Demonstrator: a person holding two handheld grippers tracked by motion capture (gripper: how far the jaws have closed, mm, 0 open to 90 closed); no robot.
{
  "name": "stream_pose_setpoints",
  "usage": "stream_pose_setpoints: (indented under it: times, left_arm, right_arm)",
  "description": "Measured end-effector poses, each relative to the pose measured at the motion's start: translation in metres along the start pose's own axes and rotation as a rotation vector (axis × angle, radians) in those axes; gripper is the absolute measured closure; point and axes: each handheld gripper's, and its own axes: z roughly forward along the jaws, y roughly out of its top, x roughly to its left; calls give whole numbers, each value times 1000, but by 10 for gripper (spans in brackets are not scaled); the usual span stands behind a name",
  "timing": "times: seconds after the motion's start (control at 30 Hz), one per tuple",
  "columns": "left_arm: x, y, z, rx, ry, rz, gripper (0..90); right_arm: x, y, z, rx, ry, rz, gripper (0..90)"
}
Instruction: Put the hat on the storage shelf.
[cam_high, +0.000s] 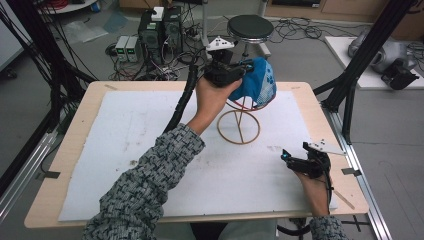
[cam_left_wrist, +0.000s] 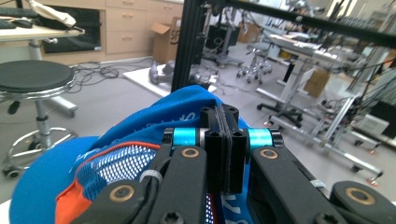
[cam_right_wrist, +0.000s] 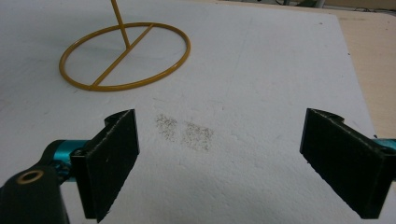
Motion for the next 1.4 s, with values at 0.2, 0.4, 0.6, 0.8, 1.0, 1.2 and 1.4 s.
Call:
stream_pose_setpoints:
  times: [0.2,0.4,0.6,0.8,1.0,1.2,1.4]
  left_arm:
    - [5,-12,-1,40,29,9,891]
    - [12,-23,-4,47,42,-1,892]
    - [16,-32,-7,30,41,-6,892]
    - [18,-40,-7,16,48,-13,892]
    - [17,-47,-7,1,45,-9,891]
    - [15,-52,-8,-34,53,17,891]
    - [19,-55,-9,-51,52,27,884]
  right_arm:
    - [0,0,0,-1,0,-3,108]
    - [1,0,1,3,0,-1,108]
    - [1,0,1,1,2,-8,108]
    - [1,0,1,4,3,-10,108]
    - [1,0,1,7,3,-4,108]
    - [1,0,2,6,5,-6,109]
    - [1,0,2,7,5,-6,108]
